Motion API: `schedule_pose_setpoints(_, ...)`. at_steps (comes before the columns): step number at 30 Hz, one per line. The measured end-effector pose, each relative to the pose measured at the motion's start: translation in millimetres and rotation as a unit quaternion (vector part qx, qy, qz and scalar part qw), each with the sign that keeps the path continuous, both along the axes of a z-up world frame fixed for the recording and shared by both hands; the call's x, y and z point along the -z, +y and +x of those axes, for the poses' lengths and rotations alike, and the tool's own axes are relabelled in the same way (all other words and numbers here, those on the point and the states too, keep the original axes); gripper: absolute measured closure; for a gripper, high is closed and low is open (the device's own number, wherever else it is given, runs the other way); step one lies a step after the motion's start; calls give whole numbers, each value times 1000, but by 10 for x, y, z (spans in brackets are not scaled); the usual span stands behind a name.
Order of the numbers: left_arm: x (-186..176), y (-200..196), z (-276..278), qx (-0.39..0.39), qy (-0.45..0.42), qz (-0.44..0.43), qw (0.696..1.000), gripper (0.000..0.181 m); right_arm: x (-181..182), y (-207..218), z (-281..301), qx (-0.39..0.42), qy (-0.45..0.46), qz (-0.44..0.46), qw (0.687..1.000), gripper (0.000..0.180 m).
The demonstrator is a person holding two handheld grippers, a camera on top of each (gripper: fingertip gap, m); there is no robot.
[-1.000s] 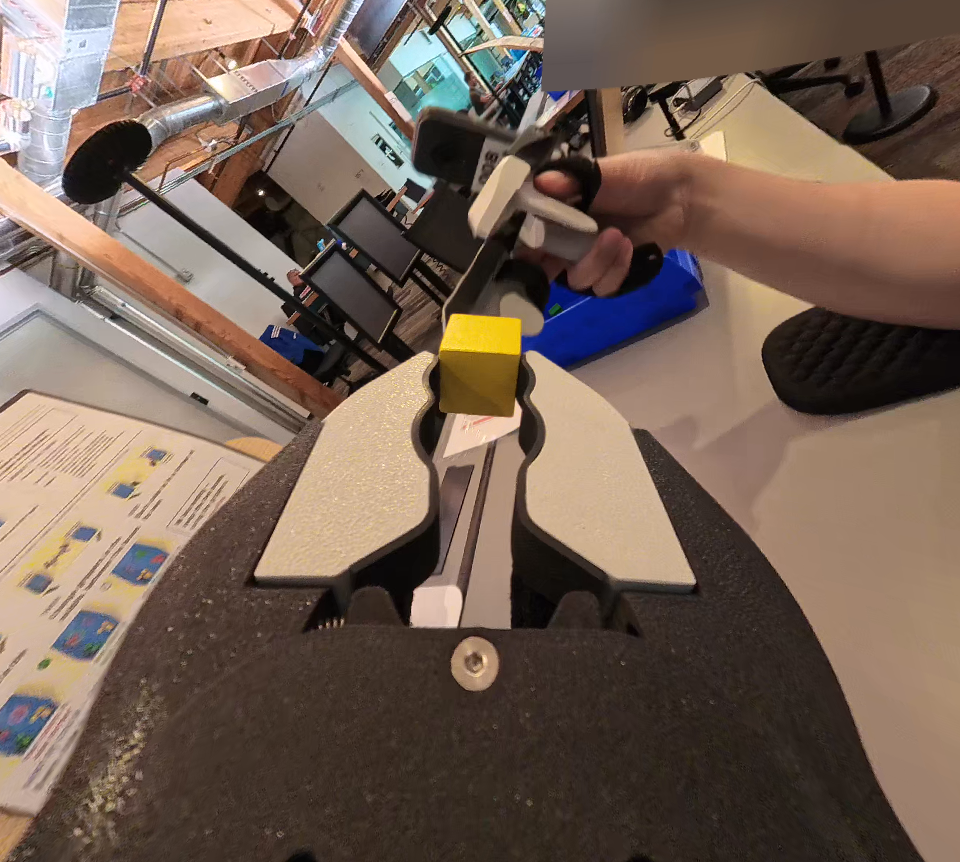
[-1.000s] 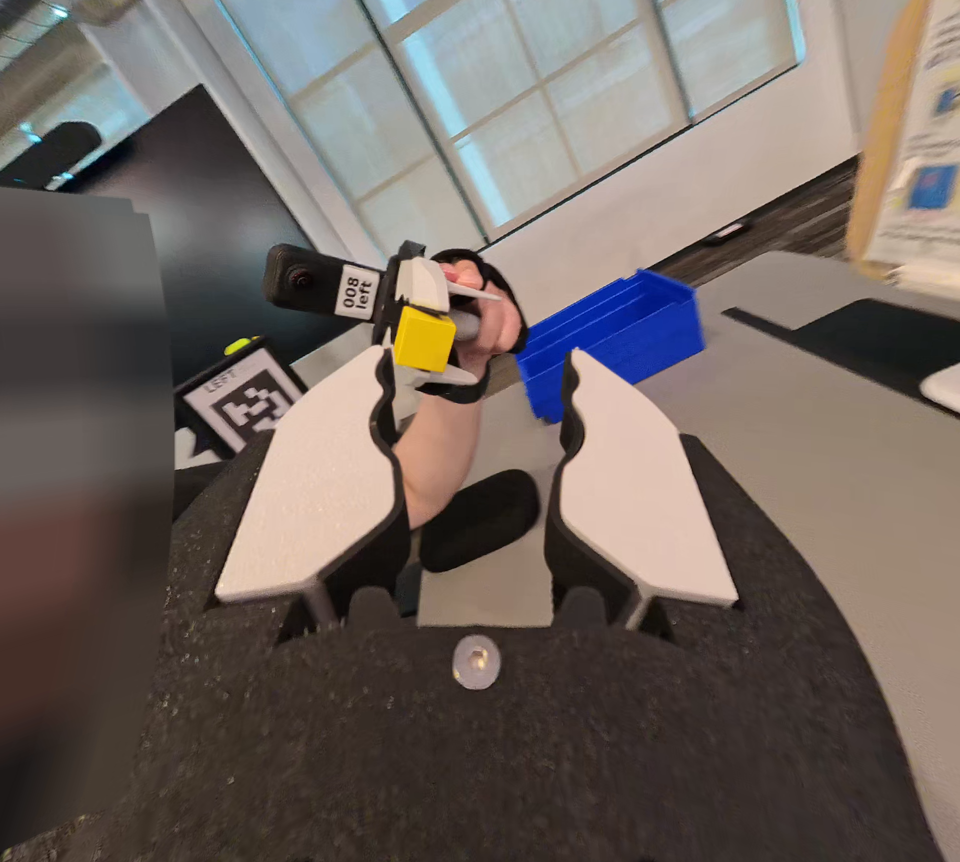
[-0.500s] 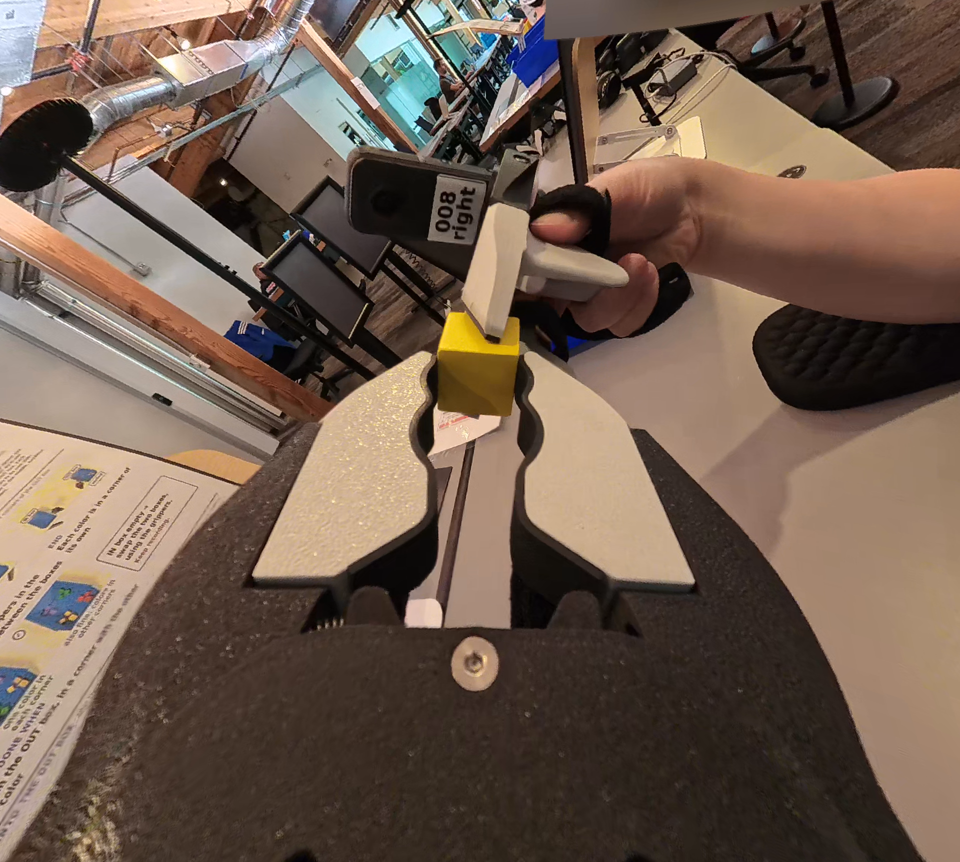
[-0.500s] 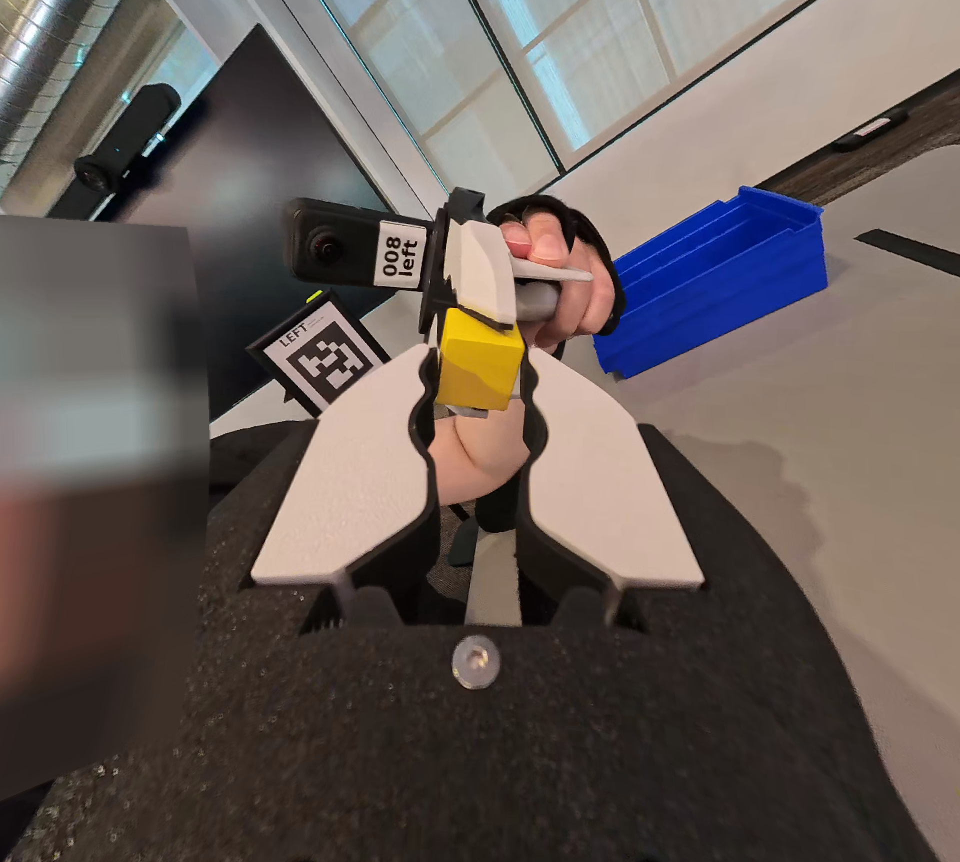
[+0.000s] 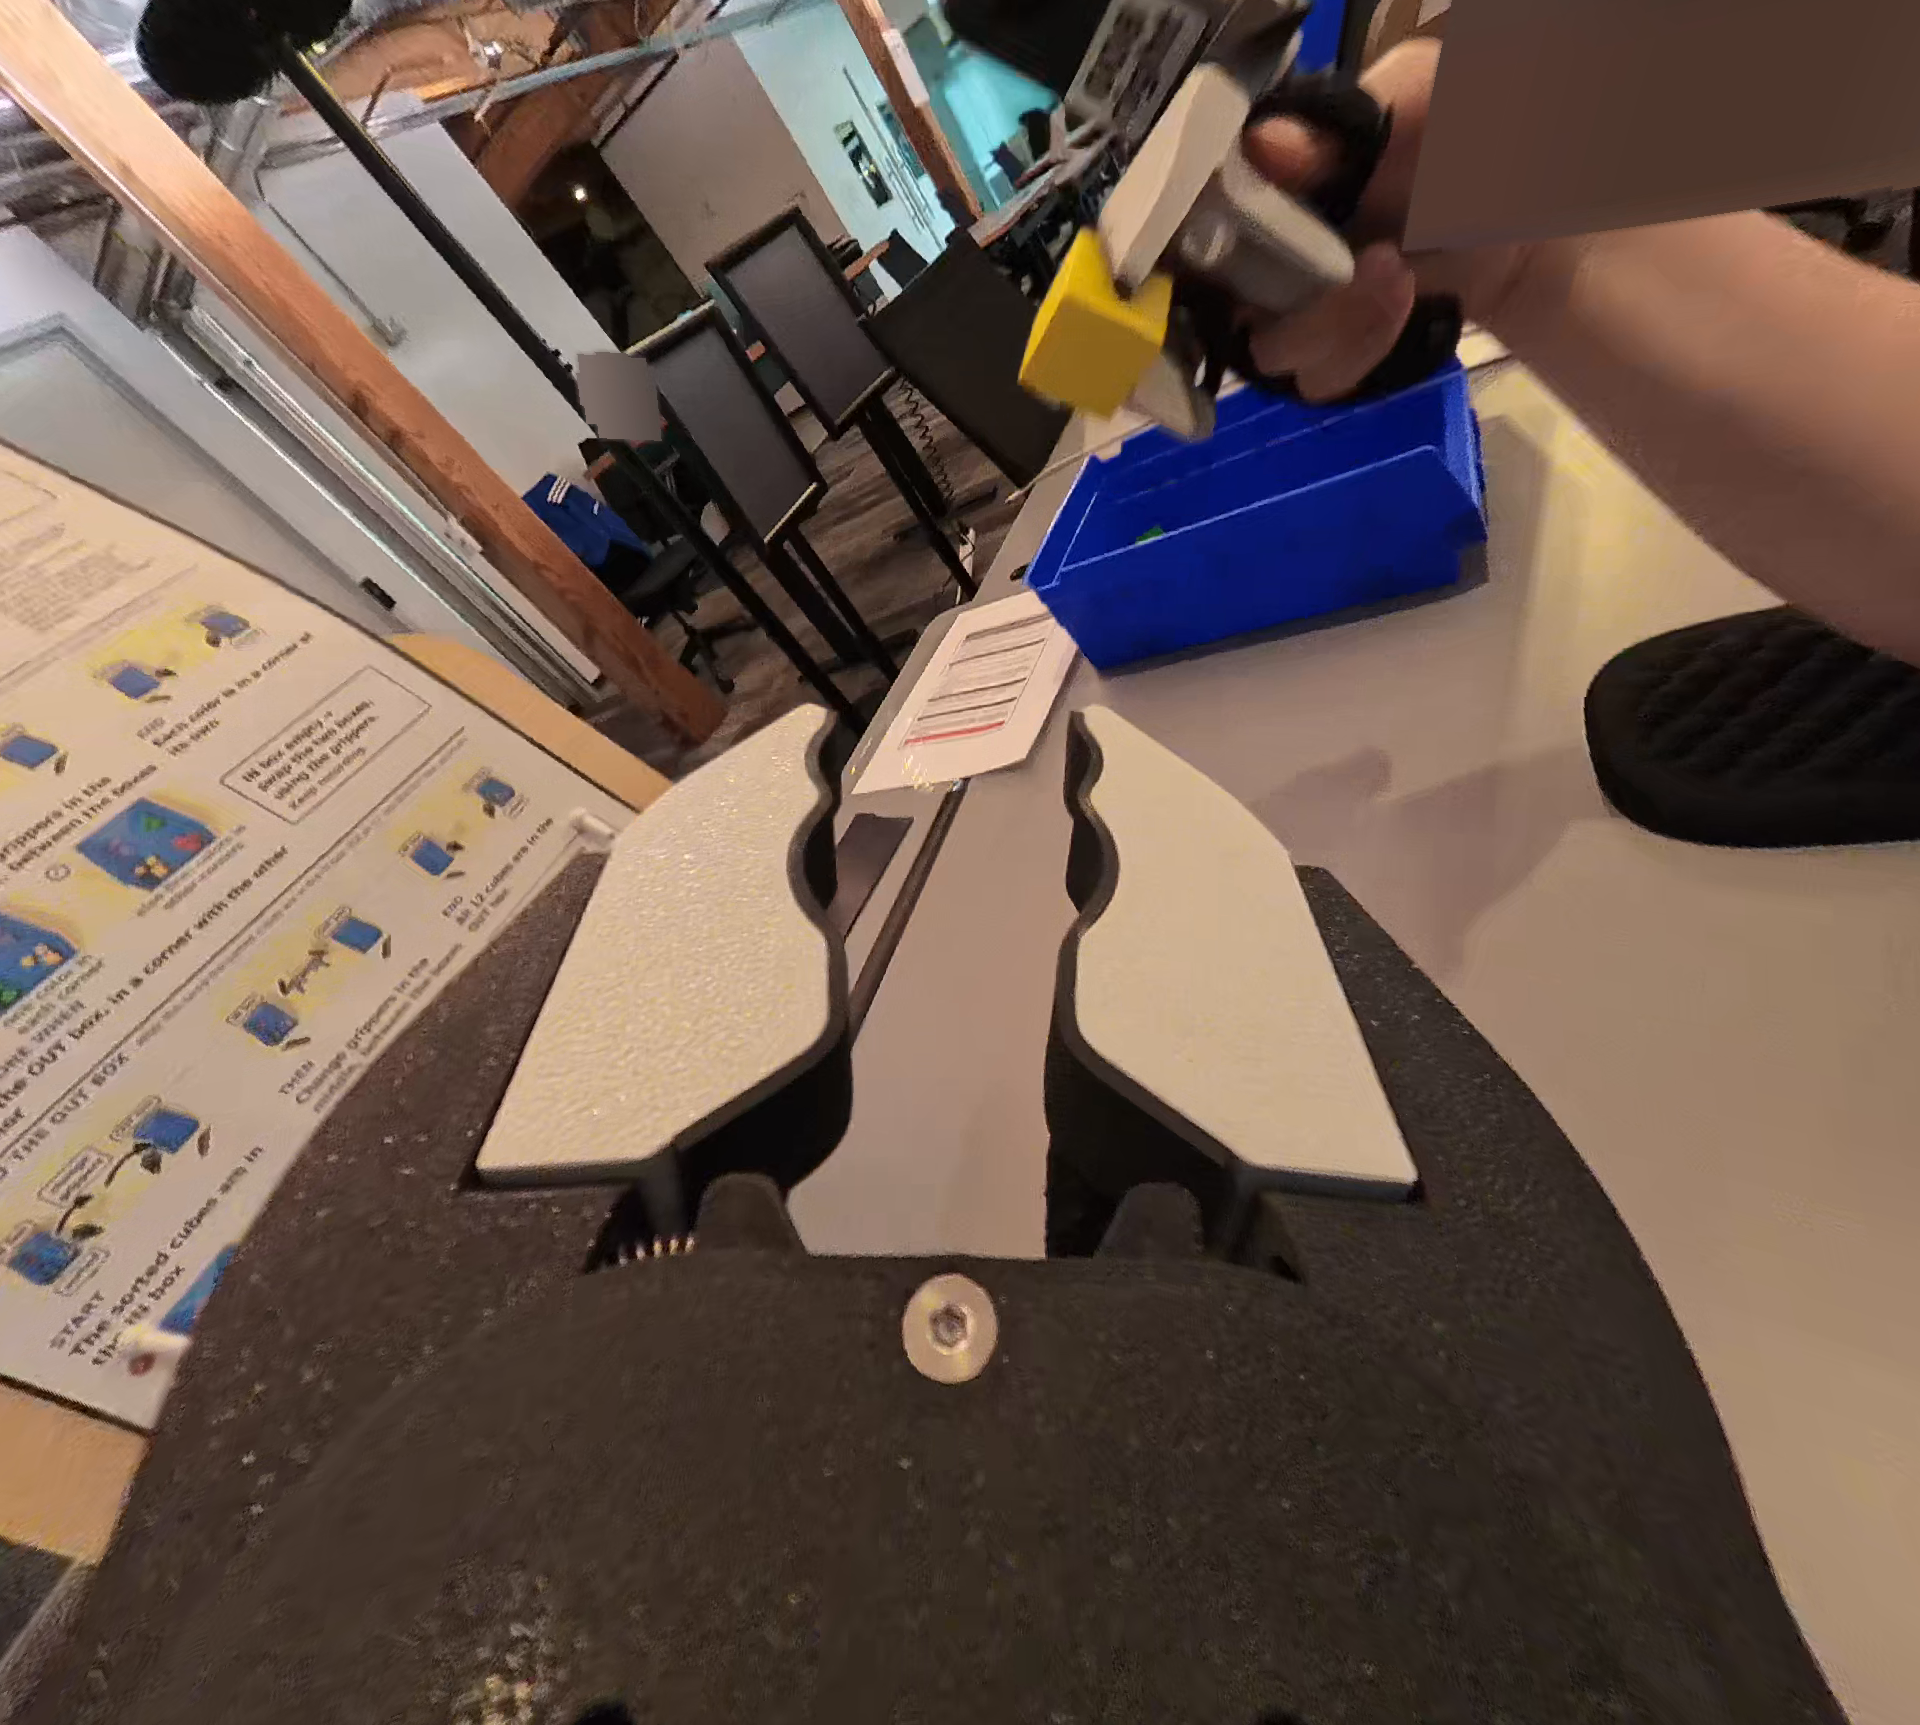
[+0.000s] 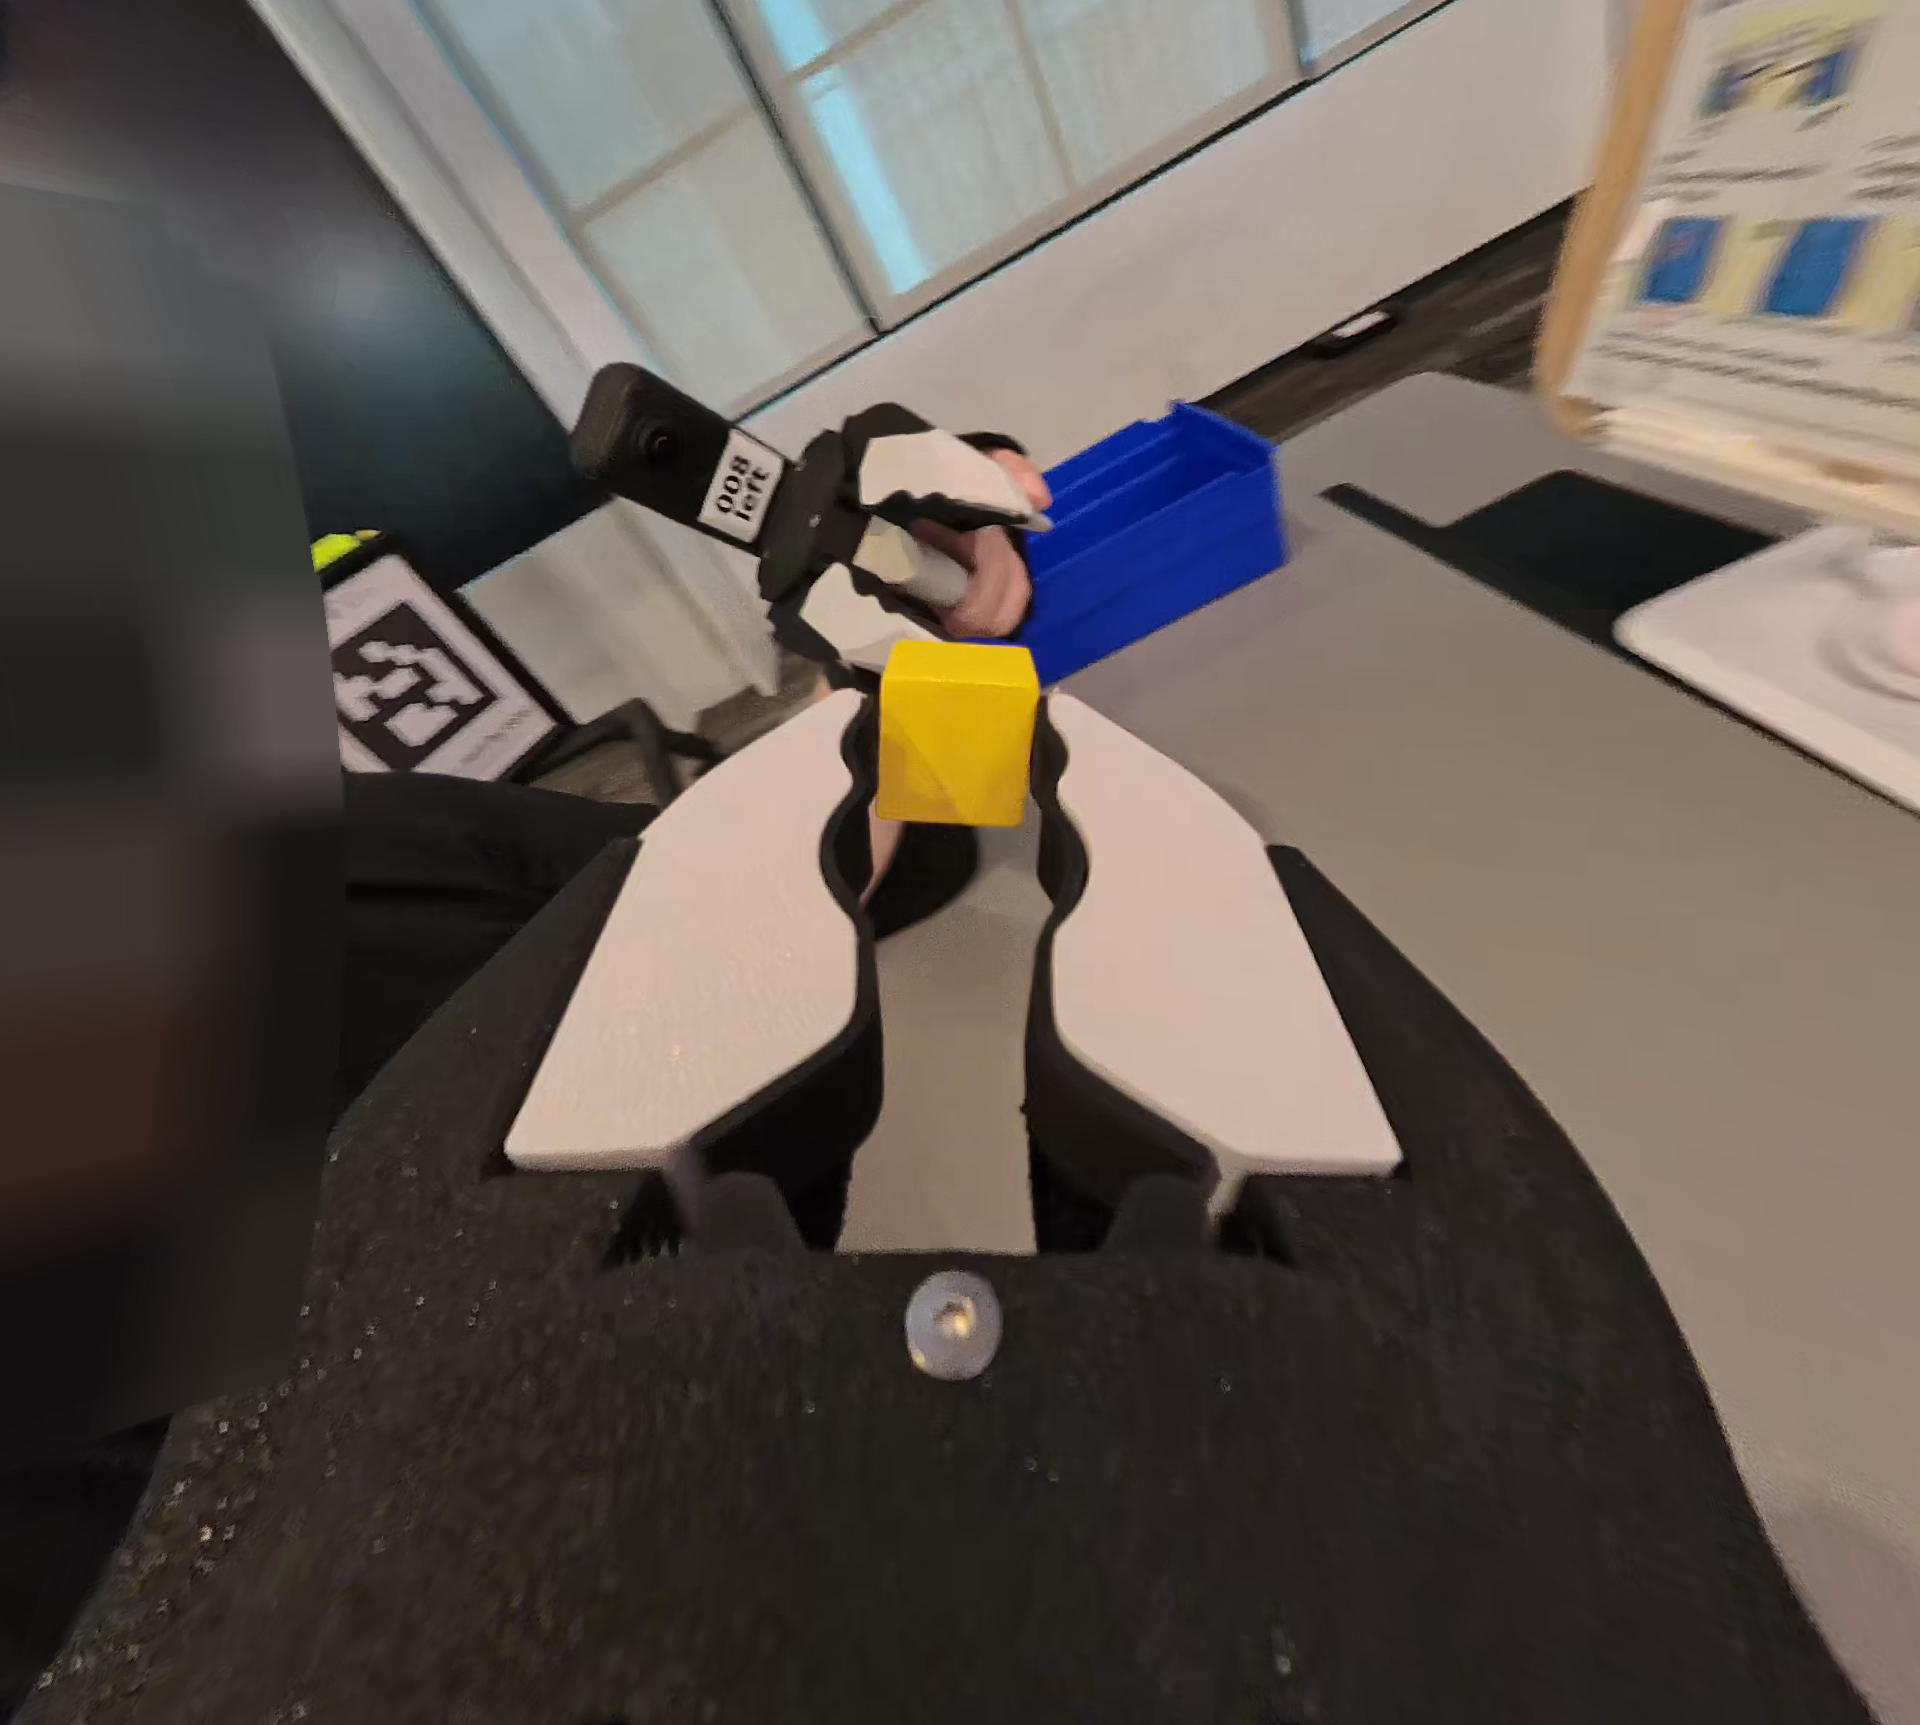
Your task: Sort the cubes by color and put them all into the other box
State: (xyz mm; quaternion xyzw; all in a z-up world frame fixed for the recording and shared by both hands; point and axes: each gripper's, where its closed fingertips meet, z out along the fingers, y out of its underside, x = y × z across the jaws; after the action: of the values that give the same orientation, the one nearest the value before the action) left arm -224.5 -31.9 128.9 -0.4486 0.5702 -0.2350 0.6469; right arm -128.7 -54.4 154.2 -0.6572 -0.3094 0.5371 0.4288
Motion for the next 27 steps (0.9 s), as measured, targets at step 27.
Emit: schedule_pose_setpoints(27,487,579,235,-78,8,-102,992,146,2704,-498,4463,342,-561,-351,667,152)
